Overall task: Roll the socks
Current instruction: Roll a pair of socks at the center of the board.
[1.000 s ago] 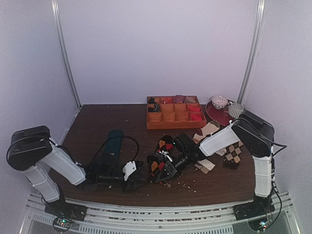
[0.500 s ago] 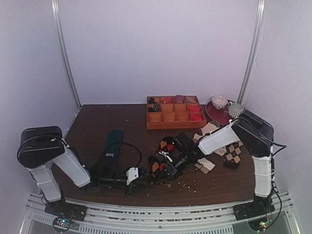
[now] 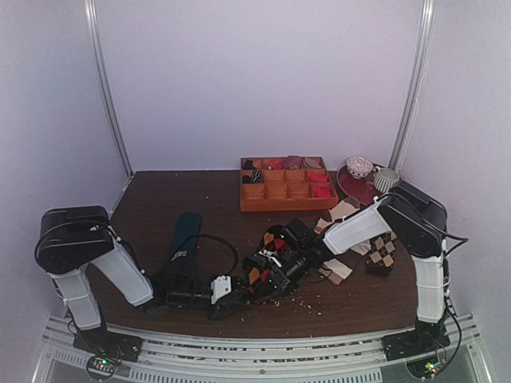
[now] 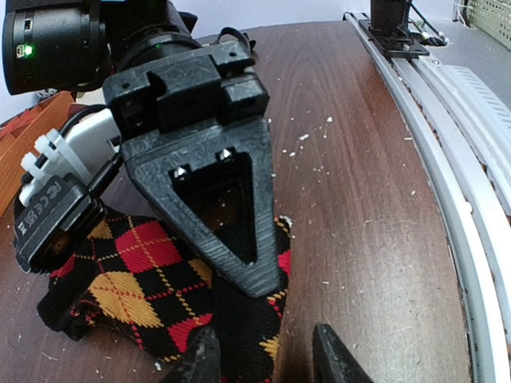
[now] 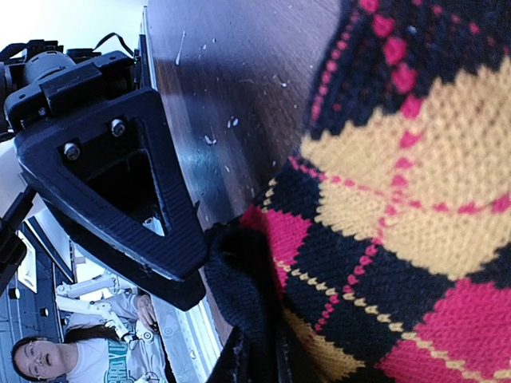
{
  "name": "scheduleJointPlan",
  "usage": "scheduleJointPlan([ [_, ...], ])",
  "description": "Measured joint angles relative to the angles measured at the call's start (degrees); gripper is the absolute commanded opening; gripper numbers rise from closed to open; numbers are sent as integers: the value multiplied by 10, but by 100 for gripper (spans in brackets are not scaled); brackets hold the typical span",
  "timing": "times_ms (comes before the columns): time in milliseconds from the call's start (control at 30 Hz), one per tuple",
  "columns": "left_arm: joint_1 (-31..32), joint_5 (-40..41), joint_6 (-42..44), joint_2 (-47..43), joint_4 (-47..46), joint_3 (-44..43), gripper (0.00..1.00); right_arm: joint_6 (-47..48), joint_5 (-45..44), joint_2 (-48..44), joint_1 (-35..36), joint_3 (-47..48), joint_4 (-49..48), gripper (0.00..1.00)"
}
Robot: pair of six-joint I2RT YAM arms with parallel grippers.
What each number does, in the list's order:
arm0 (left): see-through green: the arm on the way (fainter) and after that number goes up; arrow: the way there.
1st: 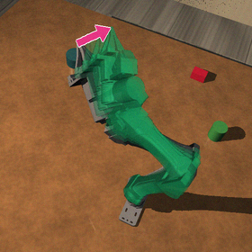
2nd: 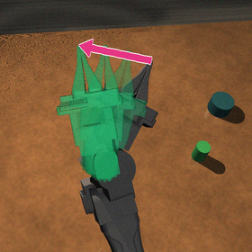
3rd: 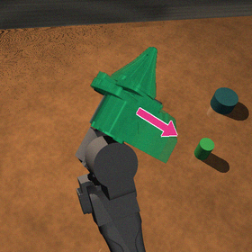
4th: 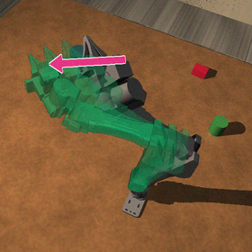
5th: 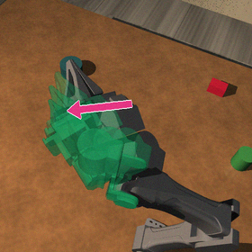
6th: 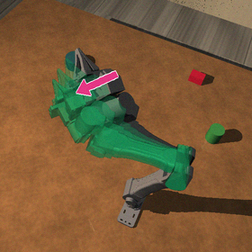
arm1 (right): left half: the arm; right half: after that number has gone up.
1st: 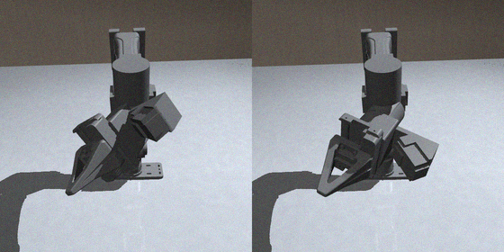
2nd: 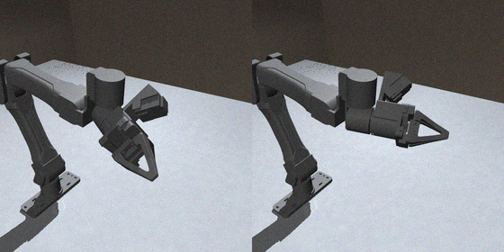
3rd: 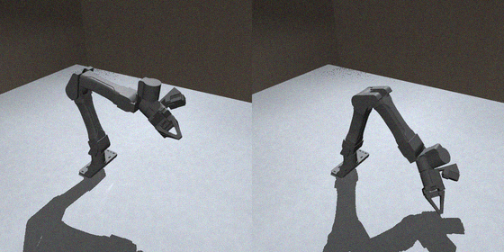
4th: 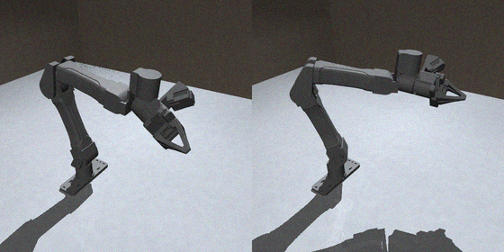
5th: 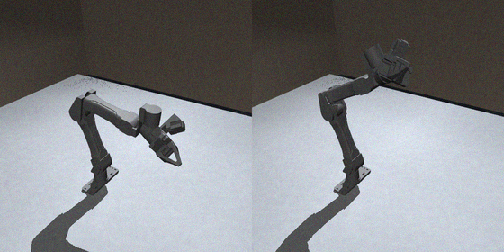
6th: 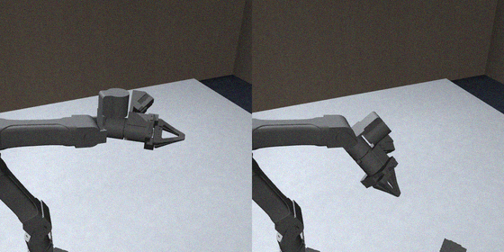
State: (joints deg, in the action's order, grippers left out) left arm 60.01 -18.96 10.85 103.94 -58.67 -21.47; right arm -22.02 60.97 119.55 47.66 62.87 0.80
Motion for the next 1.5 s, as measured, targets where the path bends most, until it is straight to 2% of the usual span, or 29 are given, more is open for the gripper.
scheduleJointPlan([
  [467,1,2,11,47,0,-35,37,12,1,1,0,3,6,9],
  [600,1,8,5,47,-3,-28,26,13,1,1,0,3,6,9],
  [767,1,12,-10,48,-3,-29,1,13,2,2,2,3,6,9],
  [833,1,11,-17,49,-3,-30,0,13,2,2,2,3,6,10],
  [1033,-1,1,-39,52,-1,-33,0,16,6,1,2,3,6,21],
  [1133,-1,1,-78,50,7,-37,0,22,2,-10,3,-3,0,29],
  [1267,0,-3,-153,41,56,-55,0,26,-56,-88,9,-63,-44,36],
  [1500,-6,-39,-288,27,91,-51,0,106,-196,-329,29,-210,-203,43],
])
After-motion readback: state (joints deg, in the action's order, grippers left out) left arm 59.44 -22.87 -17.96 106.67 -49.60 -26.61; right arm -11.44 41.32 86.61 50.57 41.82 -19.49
